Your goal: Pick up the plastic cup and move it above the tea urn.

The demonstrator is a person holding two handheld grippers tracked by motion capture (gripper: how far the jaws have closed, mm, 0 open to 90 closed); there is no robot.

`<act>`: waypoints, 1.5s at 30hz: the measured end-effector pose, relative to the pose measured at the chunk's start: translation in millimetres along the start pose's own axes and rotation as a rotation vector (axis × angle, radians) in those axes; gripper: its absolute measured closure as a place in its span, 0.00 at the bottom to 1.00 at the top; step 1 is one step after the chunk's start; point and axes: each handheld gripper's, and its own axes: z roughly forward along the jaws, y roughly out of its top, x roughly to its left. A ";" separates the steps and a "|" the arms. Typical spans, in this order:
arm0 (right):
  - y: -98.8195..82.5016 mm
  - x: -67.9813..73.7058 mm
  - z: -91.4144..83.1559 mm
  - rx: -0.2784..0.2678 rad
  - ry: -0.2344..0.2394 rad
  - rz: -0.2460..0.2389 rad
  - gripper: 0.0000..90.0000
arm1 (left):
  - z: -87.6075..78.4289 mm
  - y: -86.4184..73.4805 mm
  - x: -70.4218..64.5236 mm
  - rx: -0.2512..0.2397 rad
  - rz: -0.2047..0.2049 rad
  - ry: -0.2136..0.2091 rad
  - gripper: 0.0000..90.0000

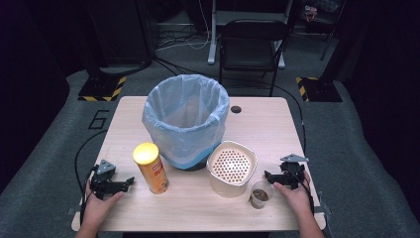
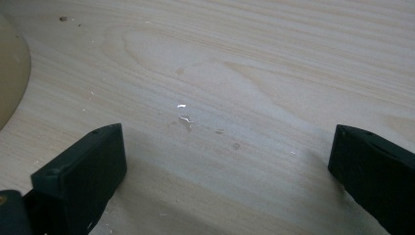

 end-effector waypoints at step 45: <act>6.7 0.6 -35.5 -0.056 0.074 -0.040 0.35 | -2.6 -2.4 -6.0 -0.002 -0.019 0.024 0.11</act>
